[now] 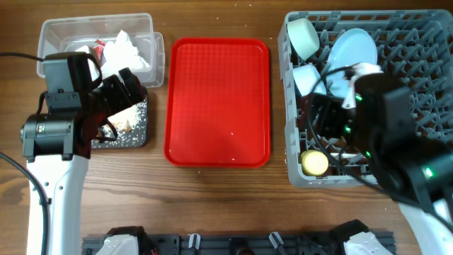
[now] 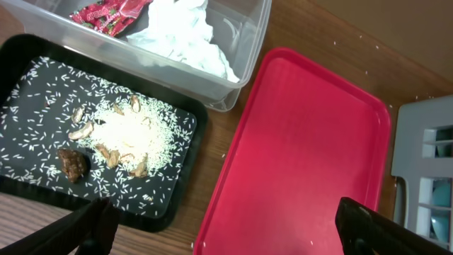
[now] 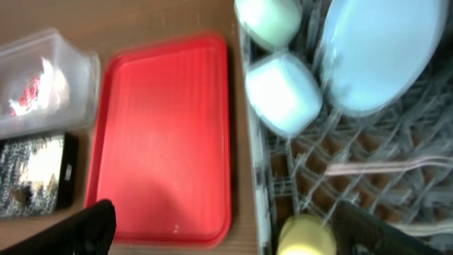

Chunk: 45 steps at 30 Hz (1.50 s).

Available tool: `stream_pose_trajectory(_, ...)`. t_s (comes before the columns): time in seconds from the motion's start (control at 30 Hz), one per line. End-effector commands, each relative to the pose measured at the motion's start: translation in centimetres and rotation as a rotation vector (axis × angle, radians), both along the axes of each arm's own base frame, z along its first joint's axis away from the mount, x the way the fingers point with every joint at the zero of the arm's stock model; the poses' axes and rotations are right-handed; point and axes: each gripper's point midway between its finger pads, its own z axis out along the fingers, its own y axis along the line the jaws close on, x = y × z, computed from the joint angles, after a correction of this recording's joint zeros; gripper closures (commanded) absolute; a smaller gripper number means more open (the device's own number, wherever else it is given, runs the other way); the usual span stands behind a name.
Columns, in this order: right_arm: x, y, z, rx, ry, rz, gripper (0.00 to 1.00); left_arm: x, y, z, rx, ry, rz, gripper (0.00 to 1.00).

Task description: Sort waste into correct bins and load items into the dishwasher rack

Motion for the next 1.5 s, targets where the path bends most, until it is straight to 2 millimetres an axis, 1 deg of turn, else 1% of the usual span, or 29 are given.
stream_pose_trajectory(0.0, 0.2, -2.1, 0.9, -0.106, -0.255, 0.025, 0.00, 0.2, 0.4, 0.5, 0.020, -0.014, -0.001, 0.00)
stream_pose_trajectory(0.1, 0.1, -2.2, -3.4, -0.017, -0.466, 0.044, 0.00, 0.2, 0.4, 0.5, 0.020, -0.014, -0.001, 0.00)
stream_pose_trajectory(0.13, -0.5, -1.9, -5.9, 0.038, -0.573, 0.075, 0.00, 0.2, 0.4, 0.5, 0.020, -0.014, -0.001, 0.00)
stream_pose_trajectory(0.17, -0.9, -1.8, -7.4, 0.060, -0.628, 0.089, 0.00, 0.2, 0.4, 0.5, 0.020, -0.014, -0.001, 0.00)
stream_pose_trajectory(0.23, -1.6, -1.5, -9.7, 0.091, -0.733, 0.116, 0.00, 0.2, 0.4, 0.5, 0.020, -0.014, -0.001, 0.00)
stream_pose_trajectory(0.3, -2.3, -1.5, -10.8, 0.105, -0.781, 0.119, 0.00, 0.2, 0.4, 0.5, 0.020, -0.014, -0.001, 0.00)
stream_pose_trajectory(0.4, -2.5, -1.9, -11.5, 0.092, -0.811, 0.106, 0.00, 0.2, 0.4, 0.5, 0.020, -0.014, -0.001, 0.00)
stream_pose_trajectory(0.5, -2.7, -2.5, -12.1, 0.080, -0.801, 0.077, 0.00, 0.2, 0.4, 0.5, 0.020, -0.014, -0.001, 0.00)
stream_pose_trajectory(0.63, -2.7, -2.4, -13.1, 0.078, -0.761, 0.077, 0.00, 0.2, 0.4, 0.5, 0.020, -0.014, -0.001, 0.00)
stream_pose_trajectory(1.03, -2.6, -2.4, -13.4, 0.077, -0.749, 0.077, 0.00, 0.2, 0.4, 0.5, 0.022, -0.013, -0.001, 0.00)
stream_pose_trajectory(1.07, -2.6, -2.4, -13.4, 0.076, -0.749, 0.077, 0.00, -0.1, 0.5, 0.3, 0.023, -0.001, 0.001, 0.00)
stream_pose_trajectory(1.1, -2.6, -2.4, -13.4, 0.076, -0.749, 0.077, 0.00, -0.8, 0.4, -0.2, 0.022, 0.036, 0.001, 0.00)
stream_pose_trajectory(1.13, -2.6, -2.4, -13.4, 0.076, -0.749, 0.077, 0.00, -1.0, 0.7, -0.3, 0.037, 0.043, 0.012, 0.00)
stream_pose_trajectory(1.17, -2.6, -2.4, -13.4, 0.076, -0.749, 0.077, 0.00, -1.3, 1.2, 0.0, 0.055, 0.037, 0.028, 0.00)
stream_pose_trajectory(1.2, -2.6, -2.4, -13.4, 0.076, -0.749, 0.077, 0.00, -1.8, 1.2, 0.4, 0.057, 0.026, 0.030, 0.00)
stream_pose_trajectory(1.27, -2.6, -2.4, -13.4, 0.076, -0.749, 0.077, 0.00, -2.2, 1.1, 1.4, 0.054, -0.043, 0.029, 0.00)
stream_pose_trajectory(1.33, -2.6, -2.4, -13.4, 0.076, -0.749, 0.077, 0.00, -2.2, 0.7, 1.5, 0.043, -0.195, 0.016, 0.00)
stream_pose_trajectory(1.4, -2.6, -2.4, -13.4, 0.076, -0.749, 0.077, 0.00, -2.4, 0.1, 0.0, 0.030, -0.367, -0.006, 0.00)
stream_pose_trajectory(1.47, -2.6, -2.4, -13.4, 0.076, -0.749, 0.077, 0.00, -3.6, -1.0, -2.1, 0.001, -0.526, -0.057, 0.00)
